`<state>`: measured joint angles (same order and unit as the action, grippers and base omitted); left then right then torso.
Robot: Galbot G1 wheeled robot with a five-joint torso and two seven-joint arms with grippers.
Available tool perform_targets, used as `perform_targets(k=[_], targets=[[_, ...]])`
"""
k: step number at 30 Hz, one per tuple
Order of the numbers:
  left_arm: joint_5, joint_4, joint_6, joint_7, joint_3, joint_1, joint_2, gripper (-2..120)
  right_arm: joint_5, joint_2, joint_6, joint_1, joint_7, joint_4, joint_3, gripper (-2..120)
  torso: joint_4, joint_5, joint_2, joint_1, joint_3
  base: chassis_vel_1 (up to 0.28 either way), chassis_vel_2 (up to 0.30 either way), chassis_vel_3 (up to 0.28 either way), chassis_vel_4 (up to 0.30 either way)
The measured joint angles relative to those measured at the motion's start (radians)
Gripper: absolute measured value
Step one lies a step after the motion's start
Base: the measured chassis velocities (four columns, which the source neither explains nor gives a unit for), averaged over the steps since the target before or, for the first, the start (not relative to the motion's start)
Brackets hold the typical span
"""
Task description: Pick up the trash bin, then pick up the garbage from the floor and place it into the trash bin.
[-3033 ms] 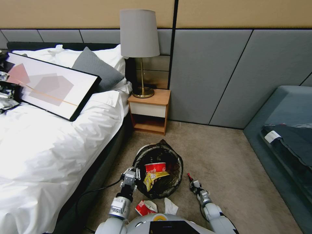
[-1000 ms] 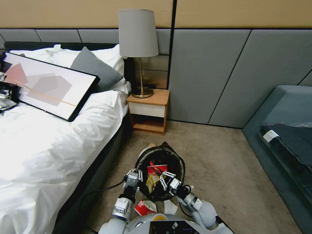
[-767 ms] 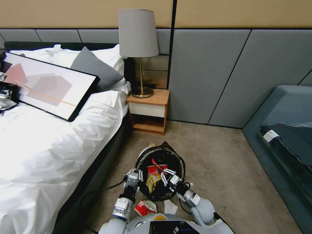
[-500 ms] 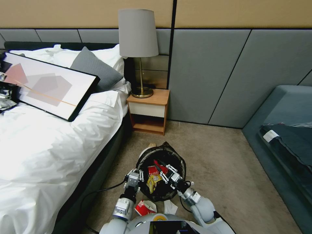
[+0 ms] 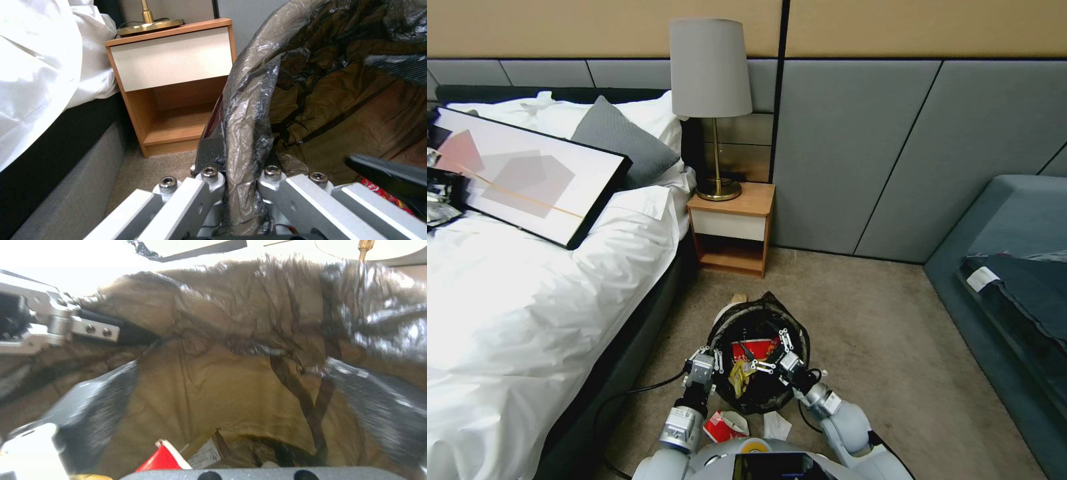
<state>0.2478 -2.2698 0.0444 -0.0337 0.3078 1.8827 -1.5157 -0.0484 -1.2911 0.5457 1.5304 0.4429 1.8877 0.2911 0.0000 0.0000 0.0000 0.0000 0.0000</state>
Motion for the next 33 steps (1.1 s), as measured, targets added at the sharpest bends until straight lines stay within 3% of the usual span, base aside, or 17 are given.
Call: perform_targets(k=[4, 7, 13, 20, 33], targets=[[0.0, -0.001, 0.0, 0.001, 0.001, 0.001, 0.002, 1, 0.012, -0.001, 0.015, 0.021, -0.025, 0.08, 0.014, 112, 0.0002, 0.0001, 0.0, 0.0, 0.0, 0.0, 0.0, 0.0, 0.0], [0.0, -0.001, -0.004, 0.003, 0.002, 0.002, 0.003, 1, 0.042, -0.006, -0.025, 0.048, -0.137, 0.213, 0.027, 114, 0.0001, -0.0001, 0.0, 0.0, 0.0, 0.0, 0.0, 0.0, 0.0], [-0.001, -0.001, -0.007, 0.006, 0.007, 0.003, 0.003, 1, 0.105, -0.037, -0.084, 0.079, -0.281, 0.328, 0.108, 112, -0.0001, -0.0001, 0.0, 0.0, 0.0, 0.0, 0.0, 0.0, 0.0], [-0.008, -0.01, -0.01, 0.007, 0.02, 0.007, 0.003, 1, 0.134, -0.112, -0.091, 0.154, -0.42, 0.335, 0.222, 102, -0.0002, 0.0, 0.0, 0.0, 0.0, 0.0, 0.0, 0.0, 0.0], [-0.027, -0.017, -0.013, 0.01, 0.032, 0.004, 0.003, 1, 0.117, -0.192, 0.02, 0.216, -0.464, 0.237, 0.328, 100, 0.0, 0.0, 0.0, 0.0, 0.0, 0.0, 0.0, 0.0, 0.0]])
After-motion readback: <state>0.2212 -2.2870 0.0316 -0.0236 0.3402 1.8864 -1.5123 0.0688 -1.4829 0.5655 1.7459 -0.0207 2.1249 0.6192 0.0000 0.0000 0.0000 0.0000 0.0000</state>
